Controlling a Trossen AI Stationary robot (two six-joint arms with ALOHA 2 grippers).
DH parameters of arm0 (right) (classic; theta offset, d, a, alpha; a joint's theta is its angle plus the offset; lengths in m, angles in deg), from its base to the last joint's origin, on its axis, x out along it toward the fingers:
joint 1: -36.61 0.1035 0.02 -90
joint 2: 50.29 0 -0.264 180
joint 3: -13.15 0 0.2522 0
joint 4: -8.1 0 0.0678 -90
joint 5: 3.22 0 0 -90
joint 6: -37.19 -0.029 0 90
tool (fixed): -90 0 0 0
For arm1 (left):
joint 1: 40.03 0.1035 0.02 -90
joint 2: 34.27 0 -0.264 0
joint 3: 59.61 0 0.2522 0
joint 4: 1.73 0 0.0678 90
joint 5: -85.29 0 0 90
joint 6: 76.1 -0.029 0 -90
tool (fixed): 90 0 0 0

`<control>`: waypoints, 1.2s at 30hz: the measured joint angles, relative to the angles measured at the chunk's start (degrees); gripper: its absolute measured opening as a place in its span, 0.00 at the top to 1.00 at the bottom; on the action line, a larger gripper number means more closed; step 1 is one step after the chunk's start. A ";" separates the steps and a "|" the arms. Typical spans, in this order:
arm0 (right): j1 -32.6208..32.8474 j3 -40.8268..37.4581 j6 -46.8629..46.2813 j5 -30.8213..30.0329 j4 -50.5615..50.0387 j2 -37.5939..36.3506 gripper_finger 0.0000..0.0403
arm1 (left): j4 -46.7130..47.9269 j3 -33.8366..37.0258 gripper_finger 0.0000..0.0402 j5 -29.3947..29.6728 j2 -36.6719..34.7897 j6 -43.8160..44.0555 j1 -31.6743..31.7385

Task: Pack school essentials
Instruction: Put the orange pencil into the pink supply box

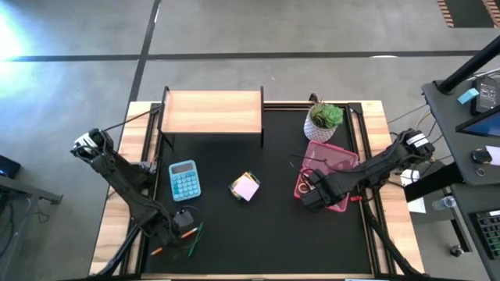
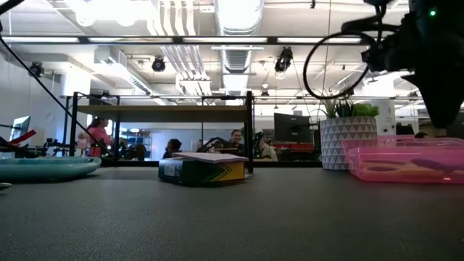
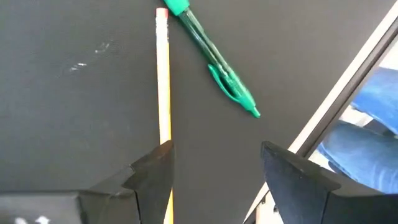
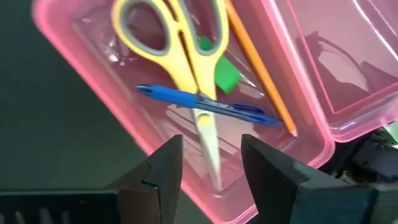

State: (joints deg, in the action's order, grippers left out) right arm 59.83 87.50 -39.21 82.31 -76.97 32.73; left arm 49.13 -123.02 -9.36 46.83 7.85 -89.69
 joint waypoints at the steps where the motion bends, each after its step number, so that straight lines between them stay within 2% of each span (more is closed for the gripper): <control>1: 0.00 0.62 0.11 -0.02 0.06 0.00 0.61 | -0.02 0.00 0.45 0.00 0.10 0.29 -0.22; 9: 0.00 5.05 0.59 -2.15 0.16 0.00 0.61 | 4.80 0.31 0.45 0.24 4.08 2.77 -0.90; 18: 0.00 8.12 1.45 -5.15 0.23 0.00 0.61 | 5.00 0.20 0.48 -0.82 9.36 2.71 -0.90; 23: 0.00 8.33 1.43 -6.01 0.25 0.00 0.63 | 5.43 0.12 0.60 -1.10 10.69 2.27 -0.97; 32: 0.00 8.22 1.40 -6.10 0.49 0.00 0.67 | 4.74 0.15 0.95 -1.27 9.49 2.12 -0.99; 36: 0.00 8.18 1.42 -6.17 1.88 0.00 0.67 | 4.85 0.15 0.97 -1.01 8.63 2.14 -0.99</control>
State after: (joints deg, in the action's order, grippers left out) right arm 59.83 95.68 -37.79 76.15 -75.09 32.73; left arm 53.98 -122.87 -10.36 55.46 9.99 -90.68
